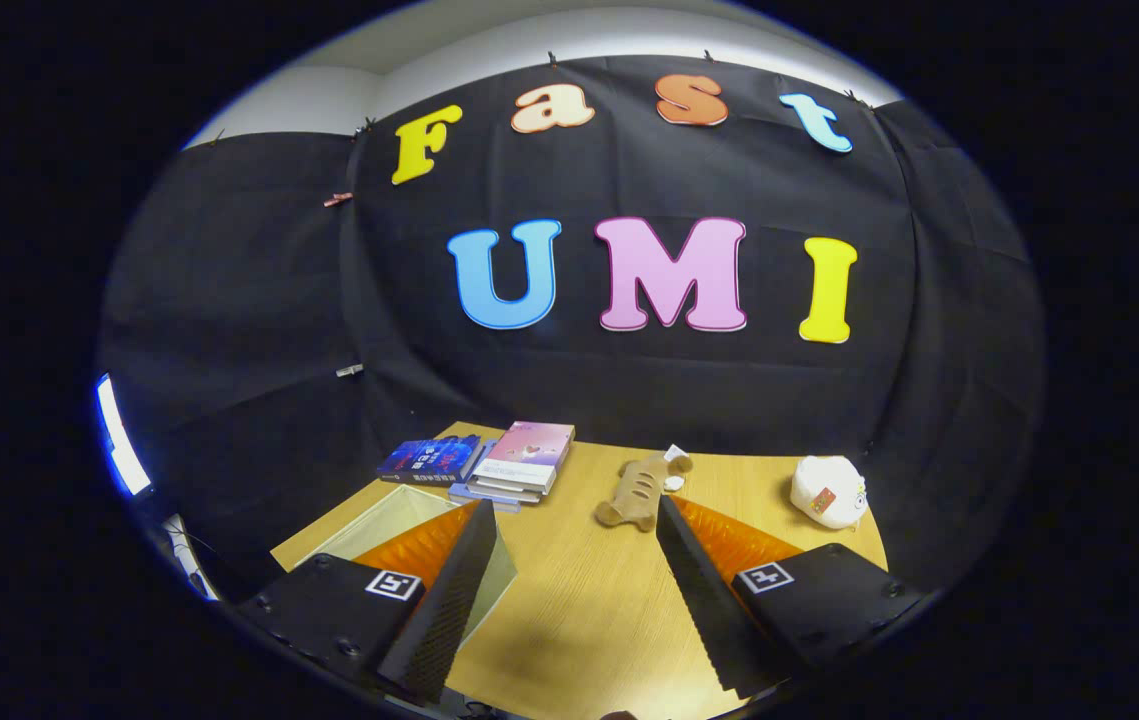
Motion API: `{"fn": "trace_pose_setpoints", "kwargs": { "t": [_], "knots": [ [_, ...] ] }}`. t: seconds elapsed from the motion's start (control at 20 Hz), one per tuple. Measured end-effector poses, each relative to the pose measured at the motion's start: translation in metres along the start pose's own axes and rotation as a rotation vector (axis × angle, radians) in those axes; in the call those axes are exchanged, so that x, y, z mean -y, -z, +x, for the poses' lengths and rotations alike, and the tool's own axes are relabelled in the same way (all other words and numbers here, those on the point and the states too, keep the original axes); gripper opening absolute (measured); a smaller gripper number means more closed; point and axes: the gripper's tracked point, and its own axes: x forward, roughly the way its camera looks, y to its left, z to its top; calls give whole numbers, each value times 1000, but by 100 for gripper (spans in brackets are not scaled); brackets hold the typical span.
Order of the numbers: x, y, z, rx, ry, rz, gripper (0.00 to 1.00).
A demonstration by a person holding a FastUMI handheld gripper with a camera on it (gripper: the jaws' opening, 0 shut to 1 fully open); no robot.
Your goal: Open the storage box then place both shoes into the box .Put the left shoe in first, then the right shoe, with the right side of both shoes facing outward in a uniform manner.
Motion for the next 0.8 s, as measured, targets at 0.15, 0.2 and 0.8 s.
{"fn": "trace_pose_setpoints", "kwargs": {
  "t": [0.15, 0.2, 0.8],
  "knots": [
    [19, -6, -19, 97, 7, 22, 98],
    [24, -14, -23, 133, 10, 20, 98],
    [79, -6, -43, 177, 219, 68, 98]
  ]
}}
